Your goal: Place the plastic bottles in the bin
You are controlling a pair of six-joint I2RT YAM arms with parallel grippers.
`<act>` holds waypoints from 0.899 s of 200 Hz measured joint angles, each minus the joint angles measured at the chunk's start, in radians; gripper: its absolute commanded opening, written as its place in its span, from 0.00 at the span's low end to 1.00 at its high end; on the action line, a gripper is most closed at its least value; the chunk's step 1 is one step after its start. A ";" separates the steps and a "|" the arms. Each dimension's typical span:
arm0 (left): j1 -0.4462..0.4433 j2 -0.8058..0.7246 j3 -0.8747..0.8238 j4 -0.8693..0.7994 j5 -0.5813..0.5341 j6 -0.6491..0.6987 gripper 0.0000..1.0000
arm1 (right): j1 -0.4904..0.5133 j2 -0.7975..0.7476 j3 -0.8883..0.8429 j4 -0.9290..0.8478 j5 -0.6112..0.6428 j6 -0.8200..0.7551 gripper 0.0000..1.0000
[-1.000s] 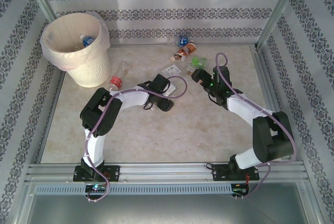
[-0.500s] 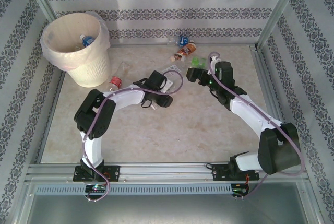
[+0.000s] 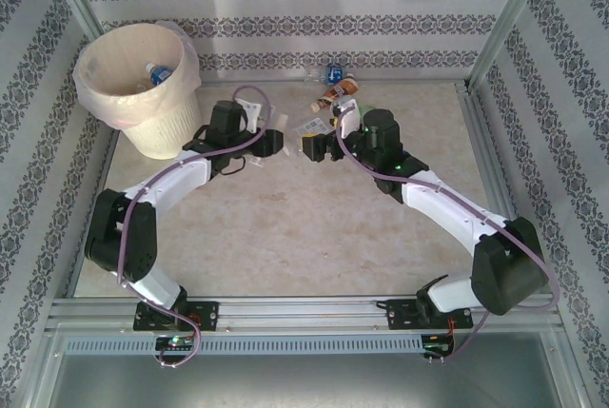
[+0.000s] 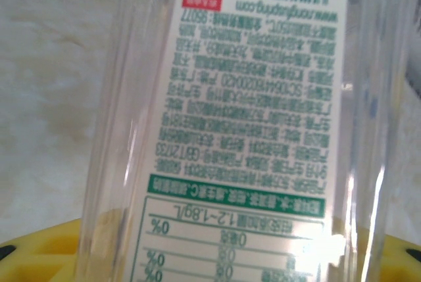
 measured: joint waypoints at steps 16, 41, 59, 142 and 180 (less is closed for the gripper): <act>0.027 -0.025 0.000 0.027 -0.003 -0.036 0.46 | 0.007 0.020 0.017 0.001 -0.025 -0.013 0.98; 0.059 -0.066 0.003 0.053 -0.061 -0.086 0.46 | 0.012 0.038 0.047 -0.015 -0.040 -0.024 0.98; 0.074 -0.093 0.023 0.053 -0.133 -0.100 0.46 | 0.012 0.039 0.066 -0.023 -0.039 -0.028 0.98; 0.192 -0.134 0.182 0.074 -0.469 -0.091 0.48 | 0.012 0.052 0.089 -0.044 0.068 0.003 0.98; 0.270 -0.053 0.328 0.085 -0.529 -0.036 0.48 | 0.012 0.057 0.095 -0.060 0.107 0.019 0.98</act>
